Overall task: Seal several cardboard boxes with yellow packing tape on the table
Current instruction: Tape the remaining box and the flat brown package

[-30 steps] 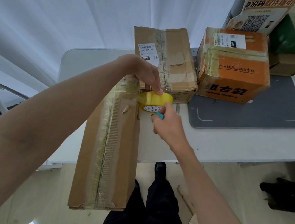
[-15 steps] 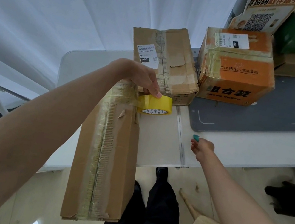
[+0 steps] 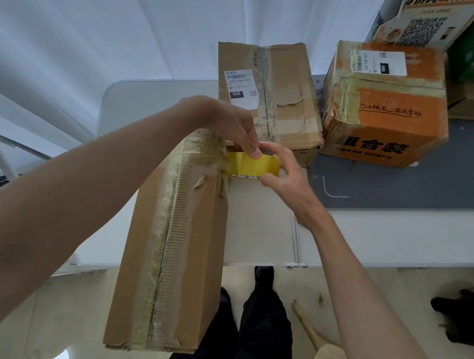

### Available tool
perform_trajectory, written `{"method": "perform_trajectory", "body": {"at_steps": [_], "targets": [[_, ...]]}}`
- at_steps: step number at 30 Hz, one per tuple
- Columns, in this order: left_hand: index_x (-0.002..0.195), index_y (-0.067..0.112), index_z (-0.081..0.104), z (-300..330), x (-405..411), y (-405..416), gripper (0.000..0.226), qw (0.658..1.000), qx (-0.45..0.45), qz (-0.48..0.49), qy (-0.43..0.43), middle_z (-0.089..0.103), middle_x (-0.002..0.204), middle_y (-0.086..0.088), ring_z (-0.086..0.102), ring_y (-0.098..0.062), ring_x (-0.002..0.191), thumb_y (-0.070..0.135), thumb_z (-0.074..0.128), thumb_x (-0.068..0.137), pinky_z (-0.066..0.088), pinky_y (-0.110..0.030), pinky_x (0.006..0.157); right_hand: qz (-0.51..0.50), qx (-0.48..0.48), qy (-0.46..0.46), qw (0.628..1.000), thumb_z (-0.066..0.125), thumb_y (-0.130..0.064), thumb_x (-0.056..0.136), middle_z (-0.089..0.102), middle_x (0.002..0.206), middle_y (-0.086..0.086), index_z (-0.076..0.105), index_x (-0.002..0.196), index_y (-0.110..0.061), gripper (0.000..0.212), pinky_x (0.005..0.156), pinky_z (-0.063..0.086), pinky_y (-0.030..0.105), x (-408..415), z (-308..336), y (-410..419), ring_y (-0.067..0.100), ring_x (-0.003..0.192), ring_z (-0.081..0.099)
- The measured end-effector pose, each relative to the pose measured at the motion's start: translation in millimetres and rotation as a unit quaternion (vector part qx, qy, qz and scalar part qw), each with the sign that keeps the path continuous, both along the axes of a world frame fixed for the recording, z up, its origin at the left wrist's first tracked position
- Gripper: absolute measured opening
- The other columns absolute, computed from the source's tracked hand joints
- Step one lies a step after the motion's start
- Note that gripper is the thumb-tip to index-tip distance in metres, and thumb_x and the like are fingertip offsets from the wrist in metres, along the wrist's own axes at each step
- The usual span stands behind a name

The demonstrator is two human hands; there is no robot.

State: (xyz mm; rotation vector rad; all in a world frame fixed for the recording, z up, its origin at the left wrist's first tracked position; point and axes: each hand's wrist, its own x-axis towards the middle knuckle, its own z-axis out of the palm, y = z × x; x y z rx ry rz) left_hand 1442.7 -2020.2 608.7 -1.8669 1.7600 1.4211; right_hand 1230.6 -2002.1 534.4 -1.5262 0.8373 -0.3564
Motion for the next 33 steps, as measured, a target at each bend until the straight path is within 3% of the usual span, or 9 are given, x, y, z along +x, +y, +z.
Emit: {"method": "perform_trajectory", "body": {"at_steps": [3,6,9,12,18,24,26,28,33], "targets": [[0.121,0.022,0.074,1,0,4,0.041,1.0,-0.02,0.013,0.008,0.072,0.104,0.013,0.065,-0.007,0.096,0.05,0.066,0.092,0.048,-0.02,0.074,0.053,-0.024,0.061,0.996,0.074,-0.022,0.082,0.042,0.128,0.004,0.048,0.13,-0.023,0.054,0.079,0.047,0.026,4,2,-4,0.02,0.111,0.05],[0.118,0.024,0.072,3,3,9,0.044,0.997,-0.068,0.008,-0.023,0.068,0.111,0.008,0.061,-0.014,0.104,0.056,0.068,0.087,0.049,-0.026,0.081,0.052,-0.086,0.115,0.988,0.076,-0.018,0.085,0.043,0.118,0.007,0.052,0.116,-0.015,0.04,0.071,0.042,0.024,3,0,-10,0.02,0.102,0.048],[0.105,0.027,0.068,12,13,13,0.064,0.994,-0.063,-0.017,-0.084,0.063,0.113,0.006,0.059,-0.014,0.105,0.078,0.067,0.068,0.05,-0.037,0.095,0.083,-0.109,0.152,0.979,0.077,-0.019,0.084,0.043,0.119,0.007,0.052,0.114,-0.016,0.039,0.069,0.04,0.021,-5,-7,-14,0.018,0.101,0.046],[0.083,0.037,0.072,14,19,16,0.063,0.988,-0.015,-0.09,-0.121,0.062,0.099,0.011,0.057,-0.011,0.095,0.092,0.067,0.053,0.049,-0.043,0.098,0.097,-0.106,0.165,0.976,0.077,-0.02,0.085,0.042,0.12,0.006,0.051,0.115,-0.018,0.04,0.07,0.041,0.021,-12,-14,-13,0.019,0.103,0.046],[0.077,0.038,0.071,12,14,13,0.017,0.982,-0.015,-0.109,-0.151,0.066,0.091,0.016,0.059,-0.011,0.095,0.052,0.081,0.076,0.047,-0.038,0.097,0.021,-0.065,0.148,0.987,0.075,-0.019,0.084,0.045,0.113,0.005,0.051,0.111,-0.019,0.036,0.067,0.043,0.025,-18,-22,-7,0.019,0.096,0.048],[0.079,0.034,0.077,17,10,13,0.007,0.99,-0.015,-0.069,-0.119,0.071,0.096,0.017,0.061,-0.004,0.1,0.03,0.082,0.081,0.044,-0.033,0.093,-0.029,-0.039,0.129,0.991,0.076,-0.021,0.084,0.051,0.116,0.006,0.052,0.112,-0.019,0.037,0.077,0.051,0.035,-24,-24,-6,0.022,0.102,0.053],[0.081,0.031,0.077,18,8,14,0.006,0.991,-0.003,-0.059,-0.118,0.071,0.092,0.018,0.061,-0.002,0.098,0.027,0.081,0.083,0.043,-0.031,0.089,-0.041,-0.029,0.117,0.992,0.076,-0.021,0.084,0.053,0.115,0.006,0.053,0.112,-0.019,0.037,0.078,0.052,0.036,-25,-24,-6,0.022,0.102,0.054],[0.073,0.035,0.077,17,6,16,0.011,0.991,0.015,-0.055,-0.123,0.071,0.088,0.016,0.061,-0.004,0.096,0.028,0.082,0.081,0.046,-0.036,0.095,-0.053,-0.025,0.107,0.992,0.077,-0.021,0.084,0.054,0.115,0.006,0.053,0.112,-0.019,0.037,0.077,0.051,0.035,-25,-23,-7,0.022,0.102,0.055],[0.063,0.039,0.076,10,4,19,0.007,0.992,0.023,-0.052,-0.112,0.074,0.089,0.006,0.065,-0.017,0.101,0.041,0.072,0.058,0.048,-0.05,0.104,-0.076,-0.017,0.089,0.993,0.076,-0.02,0.083,0.056,0.109,0.006,0.054,0.109,-0.017,0.034,0.074,0.051,0.036,-21,-20,-6,0.023,0.099,0.057]]}}
